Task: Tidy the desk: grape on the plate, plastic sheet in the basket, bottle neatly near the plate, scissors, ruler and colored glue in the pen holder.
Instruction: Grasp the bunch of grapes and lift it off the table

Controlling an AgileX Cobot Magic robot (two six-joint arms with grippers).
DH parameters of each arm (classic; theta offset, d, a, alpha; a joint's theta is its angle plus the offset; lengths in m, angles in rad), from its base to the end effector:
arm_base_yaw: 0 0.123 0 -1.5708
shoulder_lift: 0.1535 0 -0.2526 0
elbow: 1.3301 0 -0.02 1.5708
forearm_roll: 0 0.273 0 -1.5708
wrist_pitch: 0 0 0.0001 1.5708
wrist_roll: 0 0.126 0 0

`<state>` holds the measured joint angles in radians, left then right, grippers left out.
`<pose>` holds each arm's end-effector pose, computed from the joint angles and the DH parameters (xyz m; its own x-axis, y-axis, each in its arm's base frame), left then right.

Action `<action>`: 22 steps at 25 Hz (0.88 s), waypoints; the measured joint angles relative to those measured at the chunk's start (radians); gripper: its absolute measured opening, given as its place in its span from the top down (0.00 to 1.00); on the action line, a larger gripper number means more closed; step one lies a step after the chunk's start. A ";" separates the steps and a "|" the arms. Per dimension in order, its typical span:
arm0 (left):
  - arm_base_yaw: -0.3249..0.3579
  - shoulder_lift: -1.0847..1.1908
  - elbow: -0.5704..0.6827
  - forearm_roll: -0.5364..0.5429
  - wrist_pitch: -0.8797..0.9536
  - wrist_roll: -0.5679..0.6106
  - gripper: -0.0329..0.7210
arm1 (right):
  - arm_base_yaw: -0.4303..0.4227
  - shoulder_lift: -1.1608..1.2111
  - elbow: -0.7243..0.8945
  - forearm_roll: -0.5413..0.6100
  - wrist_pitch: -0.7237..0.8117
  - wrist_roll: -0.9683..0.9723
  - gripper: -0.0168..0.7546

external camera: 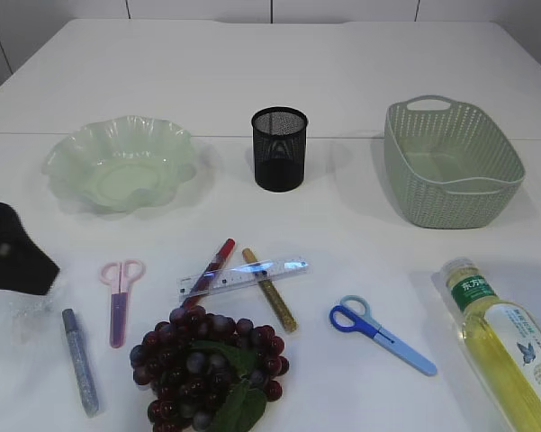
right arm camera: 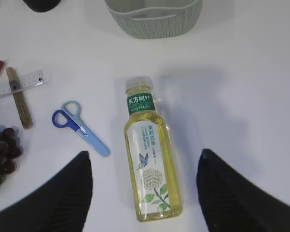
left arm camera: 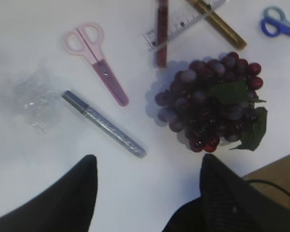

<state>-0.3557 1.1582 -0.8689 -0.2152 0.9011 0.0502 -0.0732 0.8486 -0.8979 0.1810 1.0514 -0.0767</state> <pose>0.2400 -0.1117 0.2217 -0.8641 0.2321 -0.4467 0.3438 0.9202 -0.1870 0.2091 0.0044 0.2947 -0.7863 0.0714 -0.6137 -0.0128 0.9912 0.1317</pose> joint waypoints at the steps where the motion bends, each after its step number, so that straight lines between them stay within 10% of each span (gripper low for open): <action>1: -0.027 0.044 -0.017 0.000 0.005 0.002 0.31 | 0.000 0.011 0.000 0.000 0.012 0.000 0.29; 9: -0.183 0.373 -0.182 0.000 0.006 0.009 0.20 | 0.000 0.084 -0.001 0.010 0.093 -0.002 0.30; 22: -0.194 0.624 -0.253 0.006 -0.041 0.011 0.18 | 0.000 0.085 -0.002 0.055 0.094 -0.020 0.30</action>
<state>-0.5502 1.7826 -1.1216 -0.2094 0.8606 0.0608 -0.0732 0.9333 -0.9003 0.2363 1.1458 -0.0964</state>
